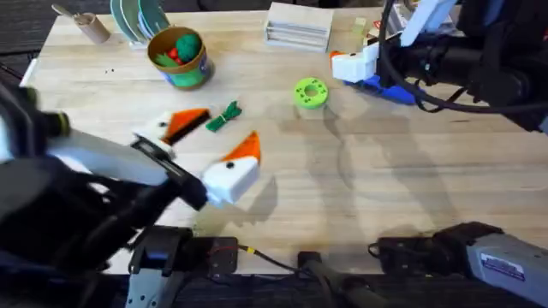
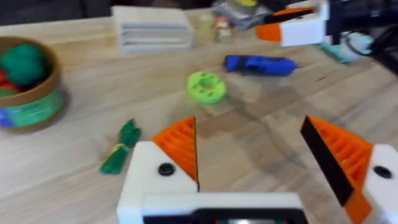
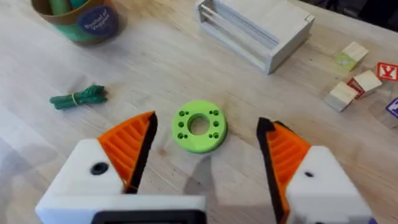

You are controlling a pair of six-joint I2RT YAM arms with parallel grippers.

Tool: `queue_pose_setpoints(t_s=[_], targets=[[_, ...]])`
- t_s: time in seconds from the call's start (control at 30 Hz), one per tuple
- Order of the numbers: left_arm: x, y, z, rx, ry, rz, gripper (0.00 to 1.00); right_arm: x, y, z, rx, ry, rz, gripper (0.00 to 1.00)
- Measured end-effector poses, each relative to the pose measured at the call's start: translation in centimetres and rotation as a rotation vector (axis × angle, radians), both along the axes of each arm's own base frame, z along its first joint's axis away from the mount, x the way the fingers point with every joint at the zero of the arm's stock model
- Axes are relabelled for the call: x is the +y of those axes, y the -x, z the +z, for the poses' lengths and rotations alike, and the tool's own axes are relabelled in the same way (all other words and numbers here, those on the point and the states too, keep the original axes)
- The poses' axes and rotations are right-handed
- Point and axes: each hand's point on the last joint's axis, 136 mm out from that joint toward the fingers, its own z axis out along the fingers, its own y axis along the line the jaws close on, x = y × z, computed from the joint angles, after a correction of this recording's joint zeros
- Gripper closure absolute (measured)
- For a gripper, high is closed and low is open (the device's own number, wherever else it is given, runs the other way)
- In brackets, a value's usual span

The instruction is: Pick up the gripper from the table and insert it into the empty holder that is missing its gripper. Then pick up a screw, insert it into the mounting hole, and use the screwdriver to tighten it. Finally, clean up the table by picking up the vegetable and placing it into the bucket.

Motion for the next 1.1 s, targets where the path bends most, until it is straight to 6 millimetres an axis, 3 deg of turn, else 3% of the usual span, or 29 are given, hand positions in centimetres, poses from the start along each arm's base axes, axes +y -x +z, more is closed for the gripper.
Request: queue_pose_setpoints(t_s=[0.13,0.4,0.5,0.6,0.87,1.1], targets=[[2.1,-0.7,1.3,0.082,-0.086,0.118,0.008,0.0,0.0,0.0,0.000,-0.001,0.002,0.010],[5.2,-2.9,1.3,0.293,-0.226,0.275,0.008,0.0,0.0,0.0,0.000,-0.001,0.002,0.010],[5.6,-4.2,1.2,0.319,-0.250,0.299,0.007,0.0,0.0,0.0,0.000,-0.001,0.002,0.010],[6.0,-5.2,-0.2,0.388,-0.279,0.312,0.007,0.0,0.0,0.0,0.000,-0.001,0.002,0.010],[6.1,-5.9,-1.1,0.427,-0.295,0.318,0.007,0.0,0.0,0.0,0.000,-0.001,0.002,0.010],[6.5,-8.3,-2.0,0.447,-0.317,0.343,0.008,0.0,0.0,0.0,0.000,-0.001,0.002,0.010]])
